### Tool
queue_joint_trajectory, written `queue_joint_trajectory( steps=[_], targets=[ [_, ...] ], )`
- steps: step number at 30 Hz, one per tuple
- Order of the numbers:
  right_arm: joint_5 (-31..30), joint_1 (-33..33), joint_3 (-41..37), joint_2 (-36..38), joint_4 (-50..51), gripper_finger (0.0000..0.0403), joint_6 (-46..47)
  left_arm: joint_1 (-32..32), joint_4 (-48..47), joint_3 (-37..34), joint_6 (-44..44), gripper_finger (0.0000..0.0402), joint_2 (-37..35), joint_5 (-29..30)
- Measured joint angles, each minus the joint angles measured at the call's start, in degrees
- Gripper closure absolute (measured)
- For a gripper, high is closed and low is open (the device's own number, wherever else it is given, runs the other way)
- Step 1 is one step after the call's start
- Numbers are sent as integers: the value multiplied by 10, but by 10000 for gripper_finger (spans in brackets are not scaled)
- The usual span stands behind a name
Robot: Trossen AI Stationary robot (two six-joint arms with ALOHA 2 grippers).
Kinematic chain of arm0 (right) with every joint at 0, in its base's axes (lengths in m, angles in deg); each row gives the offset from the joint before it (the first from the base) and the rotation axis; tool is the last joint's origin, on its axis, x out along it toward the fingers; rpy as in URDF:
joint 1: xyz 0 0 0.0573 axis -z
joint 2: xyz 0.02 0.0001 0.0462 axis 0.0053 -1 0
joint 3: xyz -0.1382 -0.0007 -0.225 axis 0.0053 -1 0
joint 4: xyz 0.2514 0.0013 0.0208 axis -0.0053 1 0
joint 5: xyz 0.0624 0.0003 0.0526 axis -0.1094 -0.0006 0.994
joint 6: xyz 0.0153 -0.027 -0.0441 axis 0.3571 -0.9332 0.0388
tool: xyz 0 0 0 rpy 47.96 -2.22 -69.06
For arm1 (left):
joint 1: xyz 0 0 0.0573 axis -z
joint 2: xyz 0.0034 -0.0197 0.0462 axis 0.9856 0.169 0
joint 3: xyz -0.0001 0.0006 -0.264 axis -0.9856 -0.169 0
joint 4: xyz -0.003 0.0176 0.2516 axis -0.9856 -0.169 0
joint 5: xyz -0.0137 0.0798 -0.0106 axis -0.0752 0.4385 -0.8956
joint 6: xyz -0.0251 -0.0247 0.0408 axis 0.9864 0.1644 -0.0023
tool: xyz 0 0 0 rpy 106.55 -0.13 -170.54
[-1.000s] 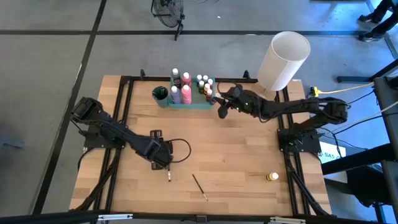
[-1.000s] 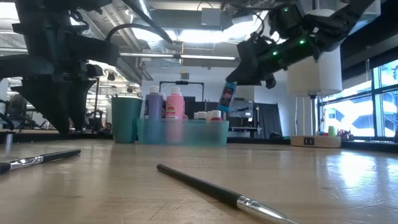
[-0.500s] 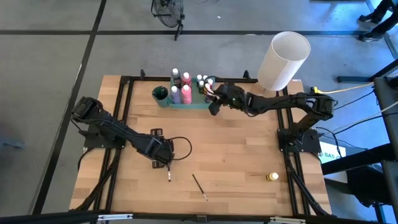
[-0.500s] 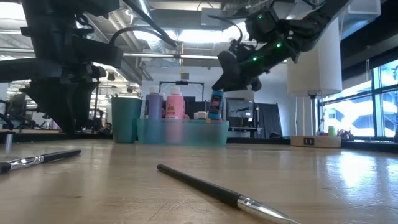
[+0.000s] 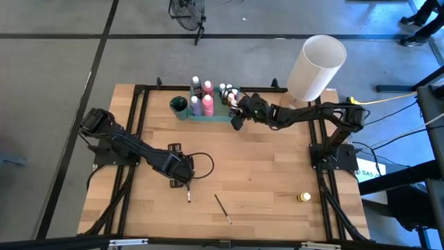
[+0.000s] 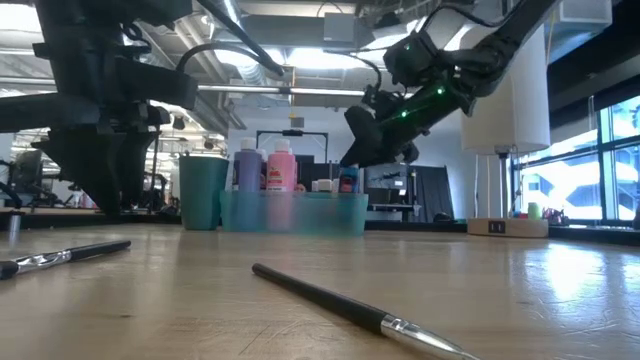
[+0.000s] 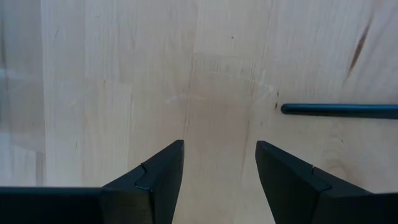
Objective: Pick & Place Paint Supplies
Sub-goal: Put the small blue paint bottle into the green bin
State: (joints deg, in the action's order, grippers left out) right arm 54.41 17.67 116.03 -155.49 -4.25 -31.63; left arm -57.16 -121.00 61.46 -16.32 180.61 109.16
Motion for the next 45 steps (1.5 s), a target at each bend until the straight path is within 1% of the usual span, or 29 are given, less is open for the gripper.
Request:
queue_joint_trajectory(
  steps=[6, 15, 30, 34, 45],
  targets=[
    [-15, 0, 0, -26, -3, 285, 7, 0, 2, 0, 0, 206, 0, 0],
    [-15, 0, 0, -52, -20, 285, 7, 0, 4, 0, 0, 206, 0, 1],
    [-12, 0, 0, -54, -19, 285, 7, 0, 15, 0, -9, 206, 0, 1],
    [-12, 0, 0, -54, -19, 274, 7, 0, 15, 0, -10, 206, 0, 1],
    [-10, -1, 0, -54, -18, 268, 11, 0, 15, 0, -10, 206, 0, 0]
  ],
)
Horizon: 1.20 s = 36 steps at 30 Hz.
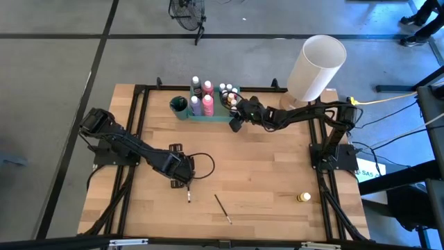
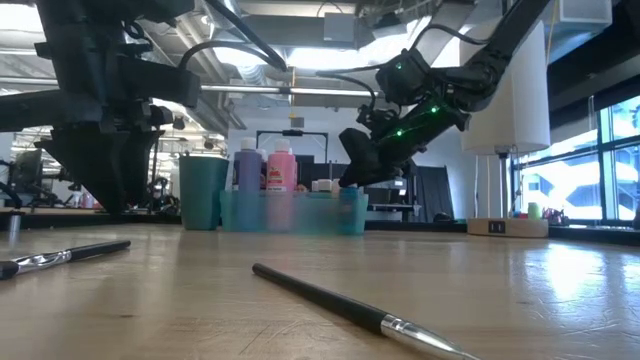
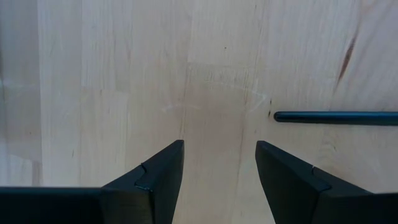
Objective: Pick & Place Paint Supplies
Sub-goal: Put the small blue paint bottle into the green bin
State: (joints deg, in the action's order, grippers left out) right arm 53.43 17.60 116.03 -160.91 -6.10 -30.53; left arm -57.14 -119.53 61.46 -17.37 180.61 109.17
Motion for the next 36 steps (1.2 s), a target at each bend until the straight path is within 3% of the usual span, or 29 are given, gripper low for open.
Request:
queue_joint_trajectory(
  steps=[10, 23, 36],
  targets=[
    [10, -1, 0, -1, 2, 244, 0, 0, 0, 0, 0, 206, 0, 0],
    [11, -1, -1, -2, 3, 174, 0, 0, 0, 0, 0, 206, 0, -1],
    [7, -8, -1, 16, 10, 162, -3, 0, 0, 0, 0, 206, 0, -27]
  ],
)
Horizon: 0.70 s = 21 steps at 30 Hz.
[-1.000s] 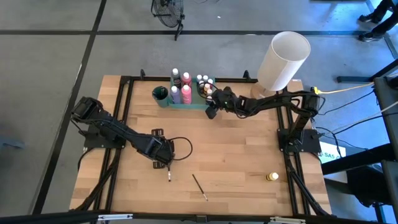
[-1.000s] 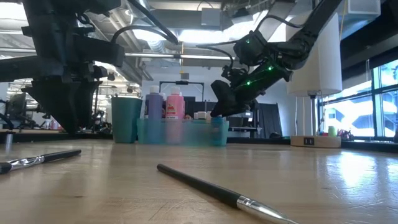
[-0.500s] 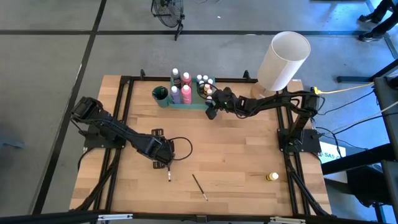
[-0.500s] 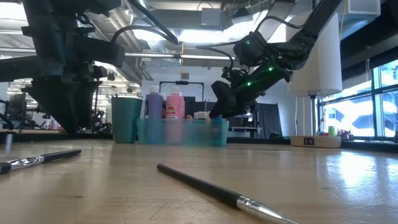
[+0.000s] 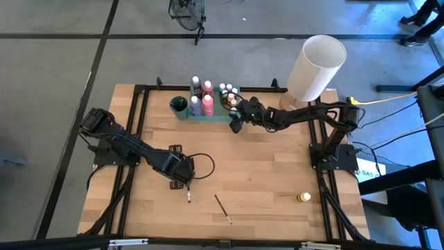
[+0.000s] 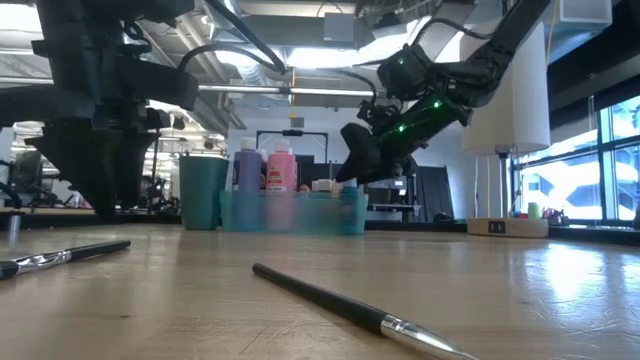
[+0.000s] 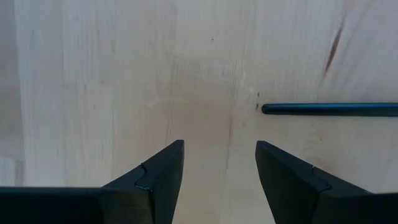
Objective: Pick & Place Paint Supplies
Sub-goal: Put the small blue paint bottle into the green bin, then put the silver paintbrush into the green cup
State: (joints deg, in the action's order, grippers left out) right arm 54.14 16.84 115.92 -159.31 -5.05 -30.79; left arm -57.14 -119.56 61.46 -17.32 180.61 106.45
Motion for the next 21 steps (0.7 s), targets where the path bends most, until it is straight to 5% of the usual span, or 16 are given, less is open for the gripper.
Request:
queue_joint_trajectory(
  steps=[11, 21],
  targets=[
    [-54, -28, 0, 68, 87, 162, -17, 0, -2, 0, 8, 206, 0, -5],
    [-52, -120, 1, 122, 161, 162, -16, 13, 42, 0, -42, 206, 0, -129]
  ],
)
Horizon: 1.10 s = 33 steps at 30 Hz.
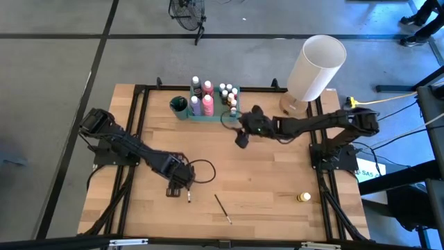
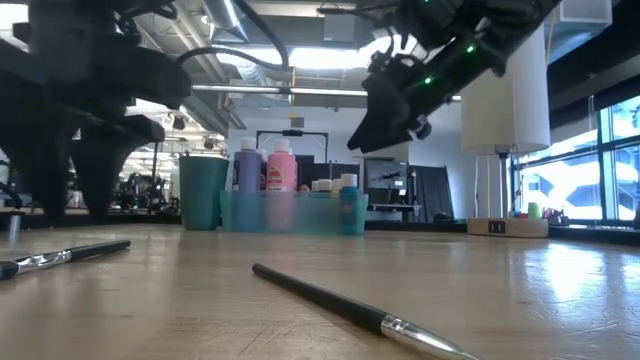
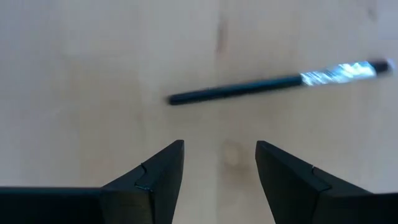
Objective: Pick & Place Paint Supplies
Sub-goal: Put the silver paintbrush into the green cup
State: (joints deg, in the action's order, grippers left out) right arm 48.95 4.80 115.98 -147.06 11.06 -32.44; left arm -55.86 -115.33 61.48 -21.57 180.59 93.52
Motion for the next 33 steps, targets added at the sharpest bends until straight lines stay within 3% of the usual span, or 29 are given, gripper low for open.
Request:
queue_joint_trajectory(
  steps=[4, 7, 12, 15, 19, 23, 28, 33],
  targets=[
    [16, -47, 0, 9, 21, 162, 21, 11, 4, 0, -64, 206, 0, -31],
    [48, -84, 0, 9, 26, 162, 44, 19, -1, 10, -161, 206, 0, -50],
    [98, -156, 0, 5, 25, 162, 73, 31, -11, 57, -296, 206, 0, -40],
    [92, -207, 0, 5, 20, 162, 81, 43, -10, 83, -373, 206, 0, -36],
    [31, -277, 0, 5, -4, 162, 112, 68, -7, 98, -473, 206, 0, -37],
    [-8, -328, 0, 6, -28, 162, 106, 89, 24, 96, -486, 206, 6, -24],
    [-22, -343, 0, 8, -55, 162, 86, 102, 74, 95, -505, 206, 32, -18],
    [-22, -338, 0, 8, -58, 162, 90, 101, 78, 95, -429, 206, 47, -19]
  ],
)
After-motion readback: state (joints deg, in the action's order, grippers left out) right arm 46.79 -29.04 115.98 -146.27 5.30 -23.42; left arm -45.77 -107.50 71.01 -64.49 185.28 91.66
